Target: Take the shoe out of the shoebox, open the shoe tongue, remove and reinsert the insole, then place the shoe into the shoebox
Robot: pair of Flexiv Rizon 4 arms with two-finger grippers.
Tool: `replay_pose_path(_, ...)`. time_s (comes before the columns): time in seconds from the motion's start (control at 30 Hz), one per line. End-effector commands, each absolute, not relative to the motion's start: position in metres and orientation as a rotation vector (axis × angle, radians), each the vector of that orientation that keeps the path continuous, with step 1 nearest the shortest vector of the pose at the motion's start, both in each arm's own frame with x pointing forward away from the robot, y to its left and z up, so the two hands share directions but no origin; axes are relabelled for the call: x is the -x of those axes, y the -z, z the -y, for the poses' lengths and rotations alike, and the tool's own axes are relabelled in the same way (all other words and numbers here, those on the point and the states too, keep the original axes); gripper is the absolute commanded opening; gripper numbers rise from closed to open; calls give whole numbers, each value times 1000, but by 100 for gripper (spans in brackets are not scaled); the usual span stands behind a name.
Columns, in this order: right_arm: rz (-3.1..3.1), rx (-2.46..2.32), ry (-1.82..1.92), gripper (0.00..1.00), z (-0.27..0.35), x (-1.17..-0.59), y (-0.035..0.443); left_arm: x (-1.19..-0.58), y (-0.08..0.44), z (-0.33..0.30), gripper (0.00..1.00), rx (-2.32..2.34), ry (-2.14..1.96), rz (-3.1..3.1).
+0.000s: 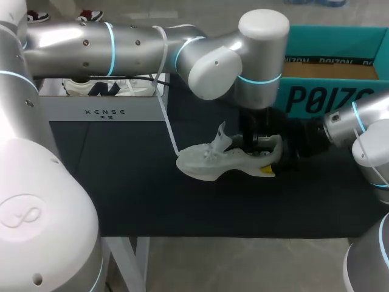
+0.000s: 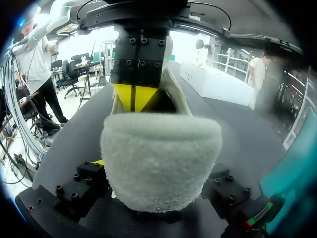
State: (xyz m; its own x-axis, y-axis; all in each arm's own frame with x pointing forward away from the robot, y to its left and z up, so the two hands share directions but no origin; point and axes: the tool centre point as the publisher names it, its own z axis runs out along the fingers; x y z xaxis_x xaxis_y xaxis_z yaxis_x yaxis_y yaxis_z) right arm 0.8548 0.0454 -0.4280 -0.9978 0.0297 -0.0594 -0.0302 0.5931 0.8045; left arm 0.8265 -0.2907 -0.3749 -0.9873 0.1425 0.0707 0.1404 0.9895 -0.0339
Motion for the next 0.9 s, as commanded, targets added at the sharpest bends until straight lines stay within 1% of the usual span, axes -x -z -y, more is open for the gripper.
replay_pose_path(0.03,-2744,0,-1384,0,-46,-855,432,-822,379,278,0,229,-64,3045)
replay_pose_path(0.2,-2744,0,-1384,0,-46,-855,432,-831,394,275,0,188,-62,3002)
replay_pose_path(0.33,-2744,0,-1384,0,-46,-855,432,-835,395,276,0,187,-112,2958)
replay_pose_path(0.47,-2744,0,-1384,0,-46,-855,432,-831,394,276,0,200,-139,2940)
replay_pose_path(0.73,-2744,0,-1384,0,-46,-855,432,-822,408,277,0,229,-79,2978)
replay_pose_path(0.83,-2744,0,-1384,0,-46,-855,432,-824,411,276,2,216,-84,2981)
replay_pose_path(0.9,-2744,0,-1384,0,-46,-855,432,-826,413,276,8,203,-84,2993)
